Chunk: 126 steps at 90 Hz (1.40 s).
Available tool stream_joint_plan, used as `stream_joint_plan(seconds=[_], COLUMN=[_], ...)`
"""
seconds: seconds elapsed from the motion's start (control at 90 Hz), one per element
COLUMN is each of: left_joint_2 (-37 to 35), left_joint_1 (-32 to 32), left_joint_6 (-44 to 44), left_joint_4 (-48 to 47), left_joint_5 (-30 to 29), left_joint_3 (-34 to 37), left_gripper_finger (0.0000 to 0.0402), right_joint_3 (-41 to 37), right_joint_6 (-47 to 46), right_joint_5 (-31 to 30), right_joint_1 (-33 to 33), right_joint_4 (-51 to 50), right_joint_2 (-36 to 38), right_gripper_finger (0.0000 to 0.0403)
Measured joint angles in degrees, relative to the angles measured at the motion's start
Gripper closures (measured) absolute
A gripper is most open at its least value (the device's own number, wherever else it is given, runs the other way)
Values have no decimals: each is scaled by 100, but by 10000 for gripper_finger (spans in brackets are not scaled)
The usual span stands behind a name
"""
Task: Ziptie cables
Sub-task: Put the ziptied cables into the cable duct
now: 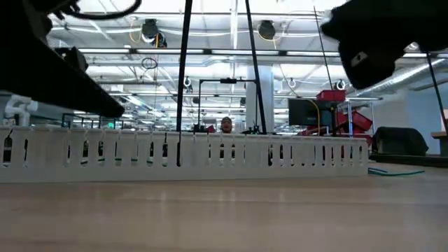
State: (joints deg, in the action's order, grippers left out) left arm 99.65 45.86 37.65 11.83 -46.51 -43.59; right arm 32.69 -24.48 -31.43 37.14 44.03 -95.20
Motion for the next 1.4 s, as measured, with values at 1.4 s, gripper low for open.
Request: stream_joint_plan(seconds=[1.4], left_joint_2=[451], left_joint_1=[-1322], left_joint_6=[-547], left_joint_4=[-1970], left_joint_5=[1260], left_joint_3=[-984], left_gripper_finger=[306], right_joint_3=[128], right_joint_6=[716], right_joint_5=[1394], right_joint_1=[-1507], right_joint_4=[-513], right_joint_2=[439], right_gripper_finger=[346])
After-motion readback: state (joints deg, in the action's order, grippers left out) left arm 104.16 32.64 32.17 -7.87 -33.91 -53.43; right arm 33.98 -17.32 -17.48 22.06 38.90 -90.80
